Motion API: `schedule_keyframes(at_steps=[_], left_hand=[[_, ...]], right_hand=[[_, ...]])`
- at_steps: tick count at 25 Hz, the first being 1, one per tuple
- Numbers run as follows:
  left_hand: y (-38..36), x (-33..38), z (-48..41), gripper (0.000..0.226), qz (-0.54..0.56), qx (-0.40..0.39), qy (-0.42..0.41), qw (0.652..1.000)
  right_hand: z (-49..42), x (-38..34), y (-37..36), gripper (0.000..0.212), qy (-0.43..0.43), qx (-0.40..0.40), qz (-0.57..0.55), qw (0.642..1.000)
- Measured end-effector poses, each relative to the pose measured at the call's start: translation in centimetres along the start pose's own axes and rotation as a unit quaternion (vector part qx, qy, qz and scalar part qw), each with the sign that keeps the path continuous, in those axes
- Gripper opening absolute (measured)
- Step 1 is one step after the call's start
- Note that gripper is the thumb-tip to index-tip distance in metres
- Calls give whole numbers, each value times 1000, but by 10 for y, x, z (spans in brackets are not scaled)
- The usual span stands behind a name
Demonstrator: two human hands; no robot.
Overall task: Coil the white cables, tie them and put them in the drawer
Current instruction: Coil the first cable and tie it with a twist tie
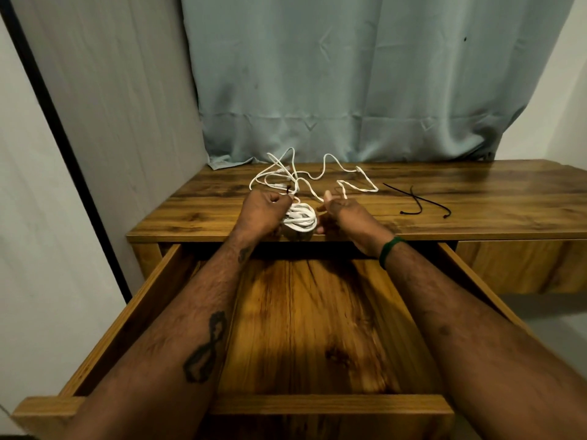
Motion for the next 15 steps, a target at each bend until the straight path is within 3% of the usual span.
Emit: schedule_keyframes(at_steps=[6, 11, 15], left_hand=[[12, -12, -8, 44, 92, 71, 46, 992], [16, -18, -16, 46, 87, 113, 15, 990], [19, -19, -19, 41, 58, 128, -14, 990]], right_hand=[[26, 11, -35, 25, -63, -145, 45, 986], [40, 7, -61, 8, -88, -96, 14, 991], [54, 5, -84, 16, -116, -147, -18, 982]])
Point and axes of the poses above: each hand's wrist, its own z-axis away from the middle knuckle, its own y-axis out of the back of the hand, x = y × z, the point moved 10 cm from there along -z, towards the middle knuckle, and after that the axes turned 7 degrees about x, right-handed, at the moved point
